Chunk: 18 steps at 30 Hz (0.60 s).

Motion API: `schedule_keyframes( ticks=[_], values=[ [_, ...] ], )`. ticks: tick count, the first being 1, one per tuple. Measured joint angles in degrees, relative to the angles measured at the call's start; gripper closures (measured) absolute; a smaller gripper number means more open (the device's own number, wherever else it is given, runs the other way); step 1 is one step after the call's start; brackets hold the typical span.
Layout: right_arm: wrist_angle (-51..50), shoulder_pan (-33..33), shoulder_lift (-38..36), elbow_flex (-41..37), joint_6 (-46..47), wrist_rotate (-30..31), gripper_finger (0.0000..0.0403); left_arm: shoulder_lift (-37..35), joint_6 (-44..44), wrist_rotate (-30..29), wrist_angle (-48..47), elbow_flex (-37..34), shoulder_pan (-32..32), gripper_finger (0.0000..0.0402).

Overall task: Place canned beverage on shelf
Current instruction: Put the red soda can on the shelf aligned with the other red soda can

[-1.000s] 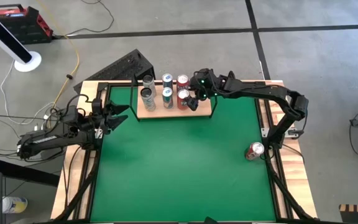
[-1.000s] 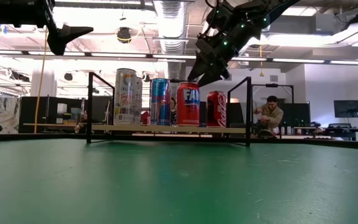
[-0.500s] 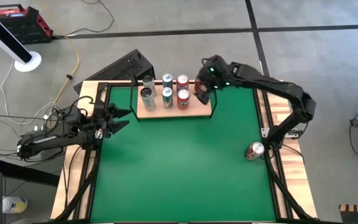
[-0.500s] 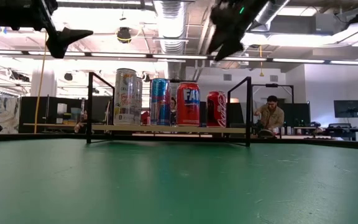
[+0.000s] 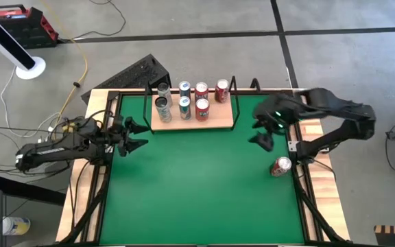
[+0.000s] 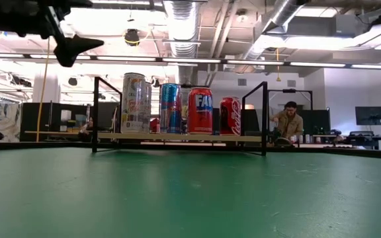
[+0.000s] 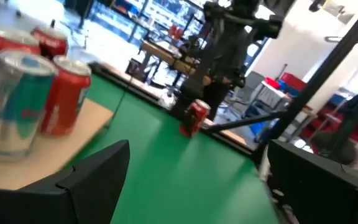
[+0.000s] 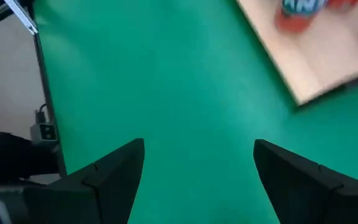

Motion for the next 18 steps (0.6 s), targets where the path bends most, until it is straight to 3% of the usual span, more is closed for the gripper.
schedule_keyframes(
  ticks=[5,9,14,18],
  values=[
    [-6.7,8.7,-5.4,-3.5,15.2,3.3,0.0077,5.2,4.7,-3.7,7.4,0.0,-3.8,0.0036],
    [-12.7,15.9,-6.7,-6.9,25.5,3.3,0.0077,6.8,5.7,-3.7,7.7,0.0,-4.7,0.0036],
    [-13.9,23.5,-7.3,-14.7,27.6,5.9,0.0077,4.1,5.6,-6.7,8.8,0.0,-4.7,0.0036],
    [-14.0,26.0,-8.5,-23.1,25.8,6.2,0.0077,2.4,4.7,-11.7,8.5,0.0,-4.7,0.0036]
  ],
)
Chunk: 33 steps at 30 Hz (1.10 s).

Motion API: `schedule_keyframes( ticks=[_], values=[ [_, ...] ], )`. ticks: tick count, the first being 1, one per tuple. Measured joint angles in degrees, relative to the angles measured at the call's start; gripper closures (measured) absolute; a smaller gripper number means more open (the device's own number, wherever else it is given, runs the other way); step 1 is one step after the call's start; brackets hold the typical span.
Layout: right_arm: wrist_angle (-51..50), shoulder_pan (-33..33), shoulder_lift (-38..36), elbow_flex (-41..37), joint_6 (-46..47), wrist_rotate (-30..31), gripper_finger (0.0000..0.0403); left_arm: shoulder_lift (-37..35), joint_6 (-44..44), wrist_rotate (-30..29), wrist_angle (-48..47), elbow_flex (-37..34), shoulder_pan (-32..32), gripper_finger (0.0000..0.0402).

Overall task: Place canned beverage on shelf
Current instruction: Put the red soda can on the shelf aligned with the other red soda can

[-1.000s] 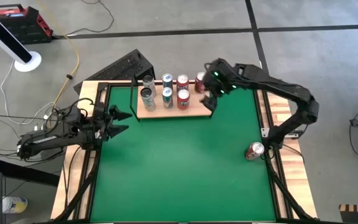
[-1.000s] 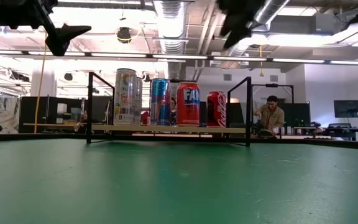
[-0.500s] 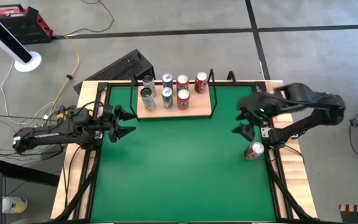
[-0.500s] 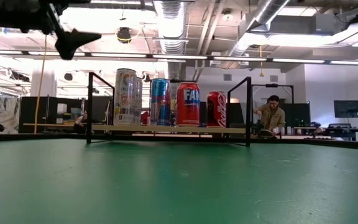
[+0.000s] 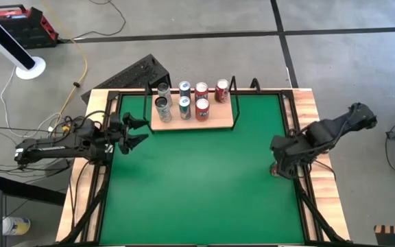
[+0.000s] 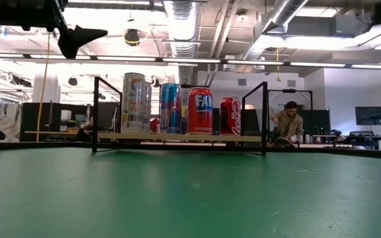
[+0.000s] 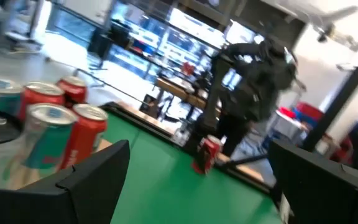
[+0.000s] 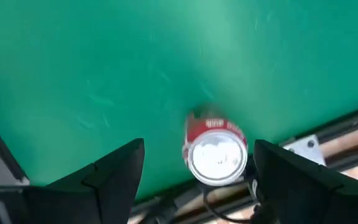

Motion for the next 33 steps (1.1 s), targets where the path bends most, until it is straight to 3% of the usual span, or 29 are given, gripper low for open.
schedule_keyframes(
  ticks=[7,12,22,33],
  values=[
    [0.0,-1.7,-3.8,-10.1,-2.9,-6.6,0.0071,0.7,-9.1,-3.0,-0.6,0.0,0.0,0.0036],
    [0.8,-2.8,-4.9,-13.9,-6.6,-6.9,0.0047,1.9,-15.2,-4.1,-0.6,0.0,0.0,0.0036],
    [3.9,-4.6,-4.9,-17.5,-10.4,-7.5,0.0029,3.2,-15.1,-5.7,-0.7,0.0,0.0,0.0036],
    [11.0,-7.0,-4.7,-23.7,-10.9,-7.1,0.003,3.2,-15.9,1.7,-0.6,0.0,0.0,0.0036]
  ],
)
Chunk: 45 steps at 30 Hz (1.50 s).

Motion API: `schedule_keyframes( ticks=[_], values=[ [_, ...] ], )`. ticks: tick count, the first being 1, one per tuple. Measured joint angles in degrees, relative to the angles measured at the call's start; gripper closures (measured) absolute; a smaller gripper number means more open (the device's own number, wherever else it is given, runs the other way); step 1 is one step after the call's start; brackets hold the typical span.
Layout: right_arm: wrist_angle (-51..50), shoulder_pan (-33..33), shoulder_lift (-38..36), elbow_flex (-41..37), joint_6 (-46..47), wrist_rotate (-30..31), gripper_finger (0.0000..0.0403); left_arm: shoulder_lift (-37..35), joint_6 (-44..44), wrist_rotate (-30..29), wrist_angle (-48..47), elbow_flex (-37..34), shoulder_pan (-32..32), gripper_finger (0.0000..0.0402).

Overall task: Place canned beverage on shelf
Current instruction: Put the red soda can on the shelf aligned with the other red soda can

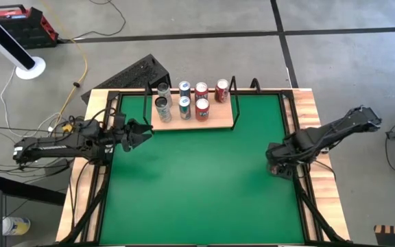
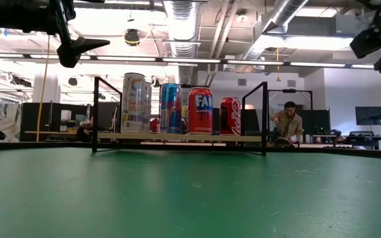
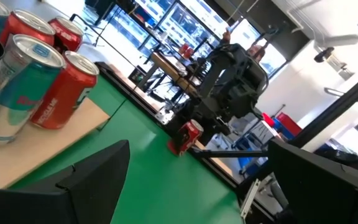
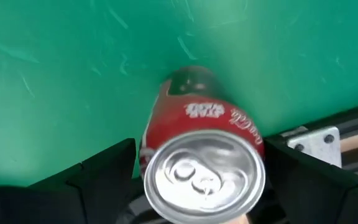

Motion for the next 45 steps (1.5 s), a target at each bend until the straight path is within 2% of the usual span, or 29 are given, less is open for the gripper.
schedule_keyframes(
  ticks=[15,27,36,45],
  values=[
    [-2.7,-1.8,1.5,0.0,0.1,-2.3,0.0057,0.0,1.7,2.8,0.0,0.0,0.0,0.0036],
    [-2.7,-1.8,1.5,0.6,0.4,-3.3,0.0061,0.0,2.1,3.1,0.0,0.0,0.0,0.0036],
    [-2.7,-4.9,3.9,9.5,0.0,-0.1,0.0062,0.0,3.4,4.2,0.0,0.0,0.0,0.0036],
    [-2.7,-11.1,18.2,25.6,-13.9,2.1,0.0062,0.0,5.3,5.9,0.0,0.0,0.0,0.0036]
  ],
)
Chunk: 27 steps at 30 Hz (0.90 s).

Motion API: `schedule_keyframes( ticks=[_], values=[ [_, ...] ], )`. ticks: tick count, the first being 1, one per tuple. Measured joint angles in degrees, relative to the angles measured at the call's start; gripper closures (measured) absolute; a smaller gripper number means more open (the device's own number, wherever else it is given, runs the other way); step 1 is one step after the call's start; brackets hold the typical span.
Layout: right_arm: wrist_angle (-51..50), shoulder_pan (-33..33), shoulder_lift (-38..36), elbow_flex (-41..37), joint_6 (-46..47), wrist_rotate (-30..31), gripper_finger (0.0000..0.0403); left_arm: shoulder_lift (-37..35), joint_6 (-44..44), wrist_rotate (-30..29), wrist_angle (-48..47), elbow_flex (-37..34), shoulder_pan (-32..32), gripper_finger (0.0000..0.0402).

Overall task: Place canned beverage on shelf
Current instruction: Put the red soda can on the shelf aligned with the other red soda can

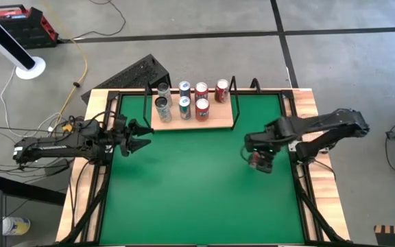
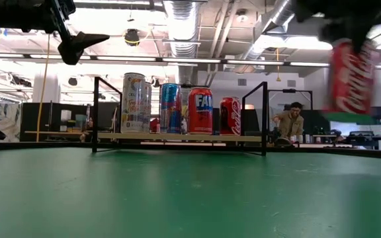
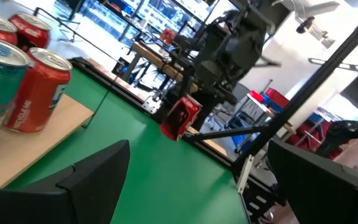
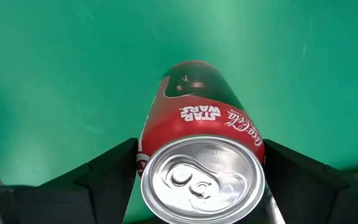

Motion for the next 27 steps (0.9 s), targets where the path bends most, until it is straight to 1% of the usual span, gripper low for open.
schedule_keyframes(
  ticks=[7,14,20,27],
  values=[
    [0.1,-4.9,10.3,15.0,-11.0,2.9,0.0062,0.0,0.9,2.5,0.0,0.0,0.0,0.0036],
    [0.0,-10.2,17.9,26.1,-19.0,4.4,0.0062,0.0,3.0,2.4,0.3,0.0,0.0,0.0036],
    [0.9,-14.4,22.8,32.0,-25.3,6.7,0.0062,0.0,2.2,2.7,0.9,0.0,0.0,0.0036],
    [1.4,-18.5,27.9,35.8,-32.0,8.5,0.0062,0.0,1.4,2.9,0.9,0.0,0.0,0.0036]
  ],
)
